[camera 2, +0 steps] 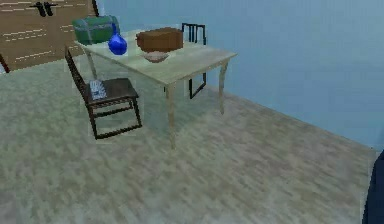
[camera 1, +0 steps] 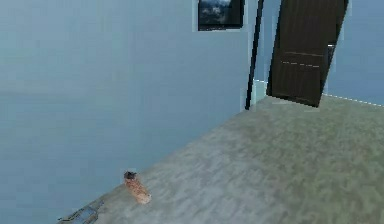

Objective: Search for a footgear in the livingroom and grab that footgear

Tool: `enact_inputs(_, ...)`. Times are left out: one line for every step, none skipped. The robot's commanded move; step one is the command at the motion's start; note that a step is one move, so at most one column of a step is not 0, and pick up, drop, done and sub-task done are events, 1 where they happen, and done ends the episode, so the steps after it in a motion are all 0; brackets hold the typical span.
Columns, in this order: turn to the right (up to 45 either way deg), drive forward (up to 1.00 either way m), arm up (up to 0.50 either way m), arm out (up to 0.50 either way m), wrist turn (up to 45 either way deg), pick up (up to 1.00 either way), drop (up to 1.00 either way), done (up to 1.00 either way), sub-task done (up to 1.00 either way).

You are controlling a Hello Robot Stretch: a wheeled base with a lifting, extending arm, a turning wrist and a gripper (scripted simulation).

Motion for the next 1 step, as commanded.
enact_inputs(-24.0,0.0,0.0,0.0,0.0,0.0,0.0,0.0,0.0)
